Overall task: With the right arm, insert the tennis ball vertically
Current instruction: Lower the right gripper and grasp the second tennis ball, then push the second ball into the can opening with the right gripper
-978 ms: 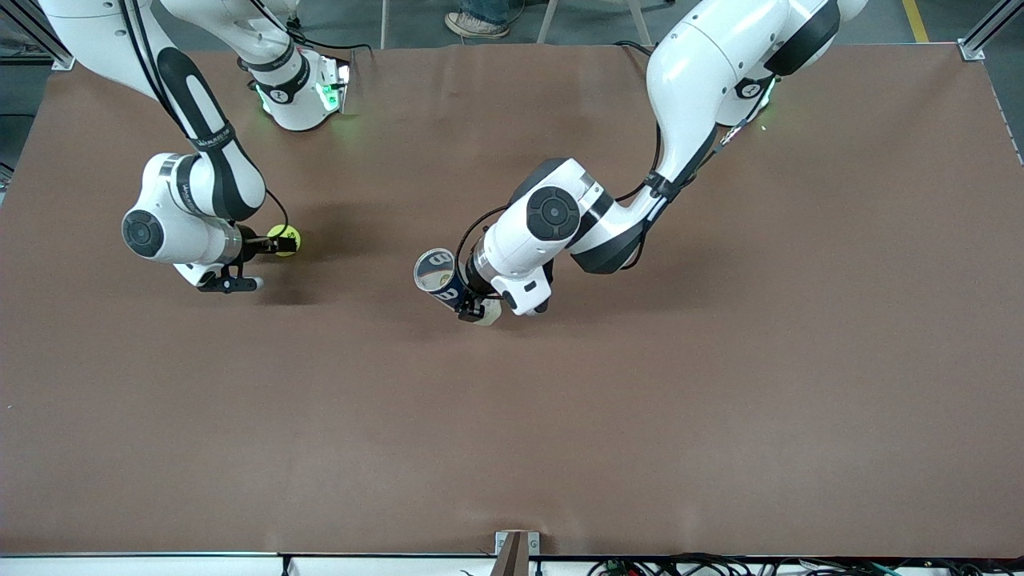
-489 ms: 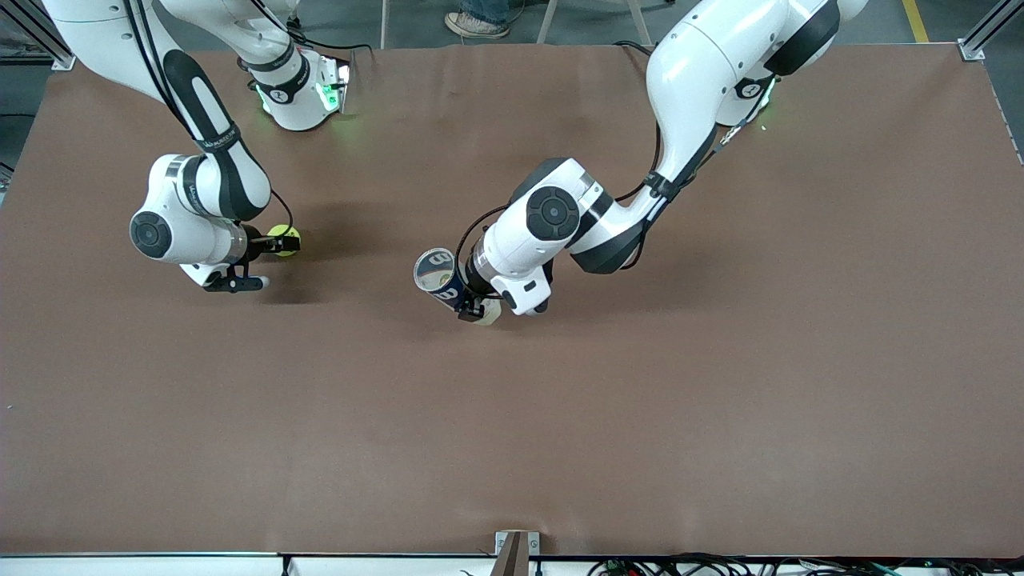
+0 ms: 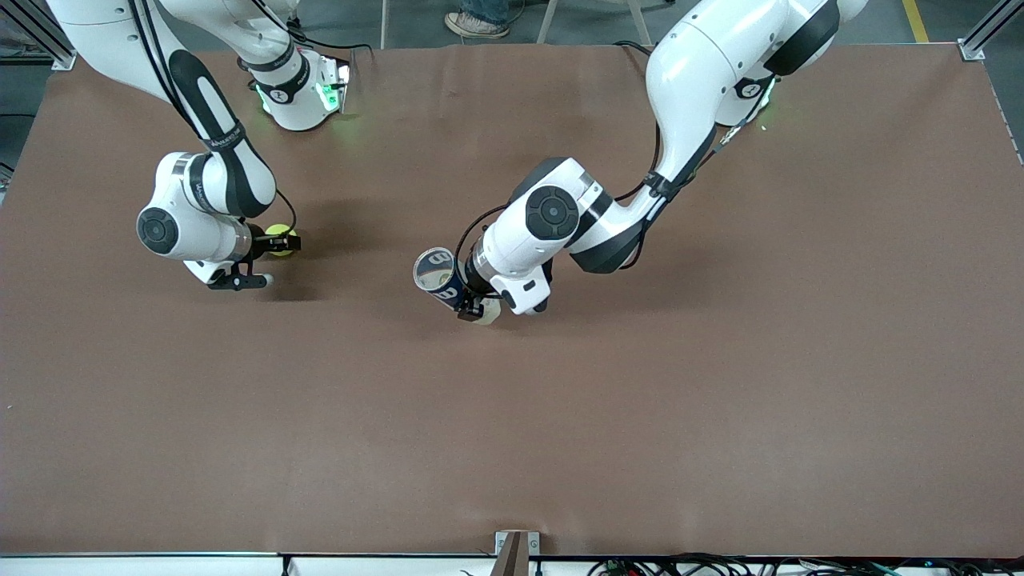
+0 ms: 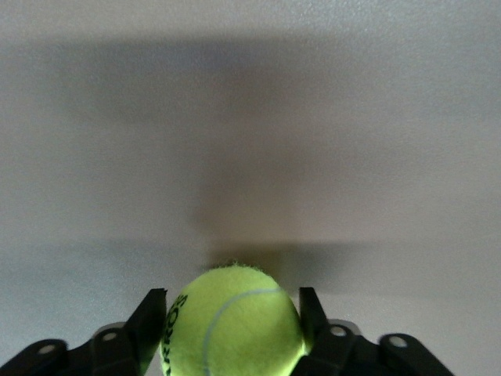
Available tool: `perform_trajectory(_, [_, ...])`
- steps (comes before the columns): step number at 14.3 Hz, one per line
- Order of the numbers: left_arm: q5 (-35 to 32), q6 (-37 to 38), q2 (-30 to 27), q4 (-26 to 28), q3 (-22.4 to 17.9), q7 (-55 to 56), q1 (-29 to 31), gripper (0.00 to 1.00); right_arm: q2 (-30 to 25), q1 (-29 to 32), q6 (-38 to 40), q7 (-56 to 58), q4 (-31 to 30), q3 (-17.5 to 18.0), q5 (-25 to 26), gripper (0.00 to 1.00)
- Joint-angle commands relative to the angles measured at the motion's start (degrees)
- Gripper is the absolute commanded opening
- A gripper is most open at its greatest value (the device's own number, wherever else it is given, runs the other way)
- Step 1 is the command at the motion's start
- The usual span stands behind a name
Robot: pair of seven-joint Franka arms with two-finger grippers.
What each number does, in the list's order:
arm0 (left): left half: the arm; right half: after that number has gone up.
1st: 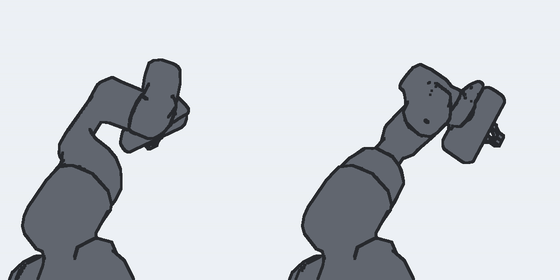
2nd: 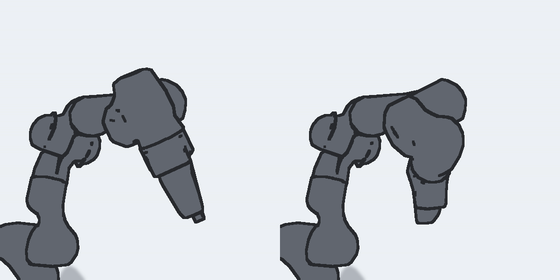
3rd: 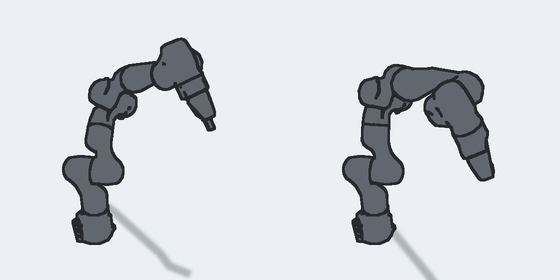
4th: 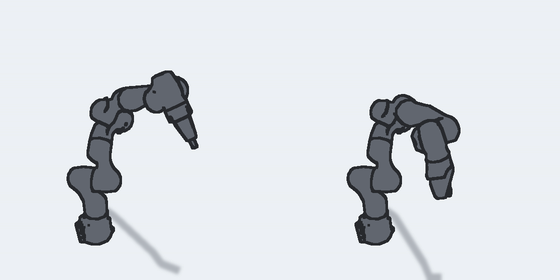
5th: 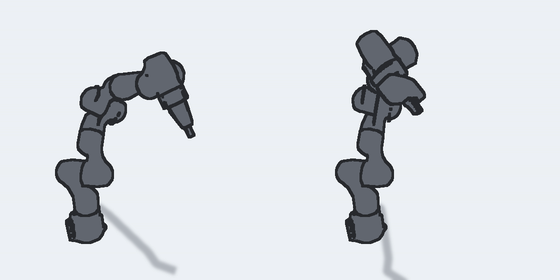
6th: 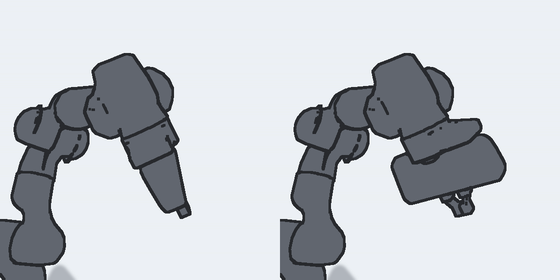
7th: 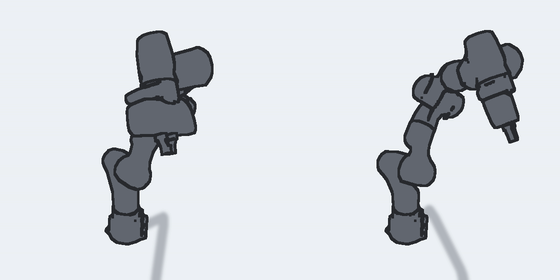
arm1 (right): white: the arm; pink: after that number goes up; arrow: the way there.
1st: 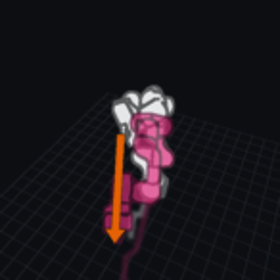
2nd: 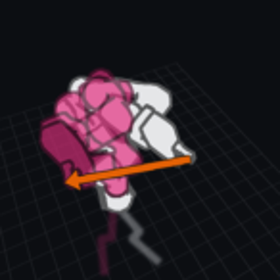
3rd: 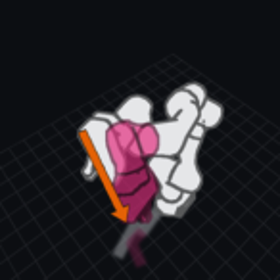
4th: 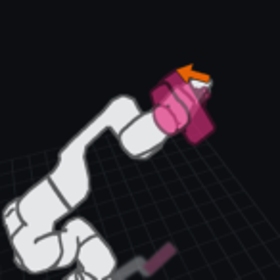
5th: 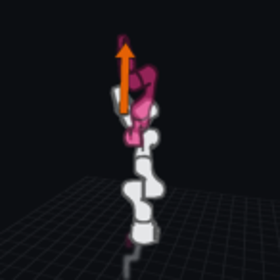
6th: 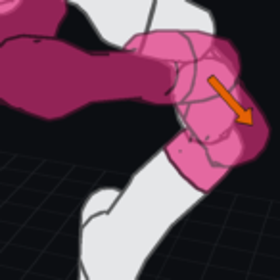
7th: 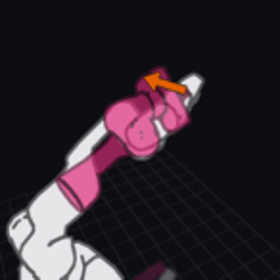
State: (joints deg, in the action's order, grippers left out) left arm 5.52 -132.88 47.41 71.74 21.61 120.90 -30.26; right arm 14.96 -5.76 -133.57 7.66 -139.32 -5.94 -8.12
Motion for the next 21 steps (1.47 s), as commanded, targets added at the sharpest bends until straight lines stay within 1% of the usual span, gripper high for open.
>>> perform_trajectory(1, [1.3,0.5,-0.1,-0.6,0.0,-1.0,-0.1,0.74,-1.1,-0.4,-1.0,-0.5,-1.6,0.1,-0.4,0.55])
perform_trajectory(3, [1.3,0.5,-0.1,-0.6,0.0,-1.0,-0.1,0.74,-1.2,-0.6,-0.8,-0.5,-1.6,0.1,-0.4,0.42])
perform_trajectory(5, [1.3,0.5,-0.1,-0.6,-0.1,-1.1,-0.1,0.74,-2.0,-0.7,1.0,-0.5,-1.2,0.1,-0.4,0.39])
perform_trajectory(7, [1.3,0.5,-0.1,-0.6,-0.1,-1.0,-0.1,0.74,-4.0,-1.0,5.6,-0.4,1.8,0.1,-0.3,0.39])
perform_trajectory(9, [1.3,0.5,0.0,-0.6,-0.1,-1.0,-0.1,0.74,-6.0,-1.1,13.2,-0.4,7.4,0.1,-0.2,0.39])
perform_trajectory(12, [1.3,0.5,0.0,-0.6,-0.1,-1.0,-0.1,0.74,-6.1,-1.4,26.6,-2.4,20.6,0.1,-0.2,0.39])
perform_trajectory(13, [1.3,0.5,0.0,-0.6,-0.1,-1.0,-0.1,0.74,-6.1,-2.6,29.4,-4.6,24.9,0.1,-0.3,0.39])
perform_trajectory(16, [1.3,0.5,0.0,-0.6,-0.1,-1.0,-0.1,0.74,-5.5,-7.1,35.5,-16.1,35.5,0.1,-0.4,0.39])
perform_trajectory(18, [1.3,0.5,0.0,-0.6,-0.1,-1.0,0.0,0.74,-5.3,-10.3,36.2,-20.6,38.6,0.2,-2.7,0.39])
perform_trajectory(20, [1.3,0.5,0.0,-0.6,-0.1,-1.0,-0.1,0.74,-4.9,-13.1,36.1,-27.8,41.7,0.2,-5.0,0.38])
perform_trajectory(21, [1.3,0.5,-0.1,-0.6,-0.1,-1.0,-0.1,0.74,-4.1,-15.5,35.8,-32.0,43.6,0.2,-6.5,0.38])
